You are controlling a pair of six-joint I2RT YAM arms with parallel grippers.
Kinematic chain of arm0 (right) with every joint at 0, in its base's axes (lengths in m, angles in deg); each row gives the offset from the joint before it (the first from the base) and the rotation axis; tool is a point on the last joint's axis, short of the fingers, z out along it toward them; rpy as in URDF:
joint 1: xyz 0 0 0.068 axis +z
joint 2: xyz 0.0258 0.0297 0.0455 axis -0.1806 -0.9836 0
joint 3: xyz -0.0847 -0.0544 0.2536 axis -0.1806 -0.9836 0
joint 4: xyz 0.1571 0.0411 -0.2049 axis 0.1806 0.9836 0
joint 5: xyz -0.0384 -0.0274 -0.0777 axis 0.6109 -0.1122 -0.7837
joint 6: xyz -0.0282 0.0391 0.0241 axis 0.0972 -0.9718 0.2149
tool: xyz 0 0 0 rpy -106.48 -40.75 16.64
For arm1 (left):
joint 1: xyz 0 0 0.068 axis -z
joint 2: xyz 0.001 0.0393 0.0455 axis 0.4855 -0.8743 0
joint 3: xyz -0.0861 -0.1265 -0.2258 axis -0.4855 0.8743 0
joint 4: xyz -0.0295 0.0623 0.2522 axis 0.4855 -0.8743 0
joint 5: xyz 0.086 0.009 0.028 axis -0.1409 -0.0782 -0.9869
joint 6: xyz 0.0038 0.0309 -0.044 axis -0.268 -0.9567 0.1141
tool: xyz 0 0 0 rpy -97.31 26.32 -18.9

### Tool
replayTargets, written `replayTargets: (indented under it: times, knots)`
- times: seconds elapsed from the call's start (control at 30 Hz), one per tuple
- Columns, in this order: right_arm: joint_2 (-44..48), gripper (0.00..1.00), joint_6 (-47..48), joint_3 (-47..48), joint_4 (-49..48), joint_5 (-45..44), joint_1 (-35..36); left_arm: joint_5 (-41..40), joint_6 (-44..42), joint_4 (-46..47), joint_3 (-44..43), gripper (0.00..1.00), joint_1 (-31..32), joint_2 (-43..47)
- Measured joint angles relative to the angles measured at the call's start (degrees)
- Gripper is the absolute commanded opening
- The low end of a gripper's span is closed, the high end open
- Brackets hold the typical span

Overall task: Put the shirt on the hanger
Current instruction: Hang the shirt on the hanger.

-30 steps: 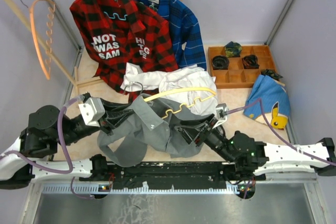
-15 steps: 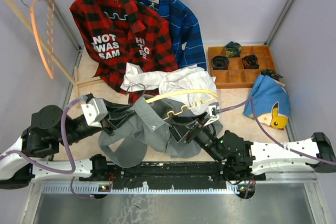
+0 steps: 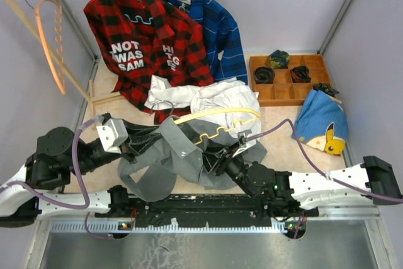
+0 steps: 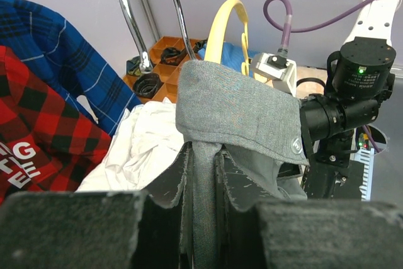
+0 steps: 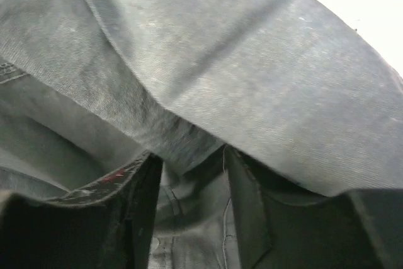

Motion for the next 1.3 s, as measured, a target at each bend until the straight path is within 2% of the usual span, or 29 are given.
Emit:
replayTargets:
  times: [0.13,0.43,0.8,0.93,1.3]
  knots:
    - [0.9,0.21,-0.3,-1.7,0.2,-0.8,0.0,0.0,0.0,-0.1,0.0,0.0,0.0,0.6]
    - [12.4,0.0,0.4,-4.7,1.9,-1.5,0.0,-0.1,0.2,-0.2,0.0,0.0,0.0,1.8]
    - [25.7,0.0,3.3,-5.4,7.5,-2.2,0.0,1.2,0.9,-0.8,0.4,0.0,0.0,3.0]
    - [28.8,0.0,4.8,-1.1,17.2,-2.1,0.0,2.9,1.0,-1.4,0.5,0.0,0.0,3.6]
    - [31.1,0.0,4.6,23.0,49.1,-4.3,0.2,7.7,1.1,-2.7,0.5,0.0,0.0,3.7]
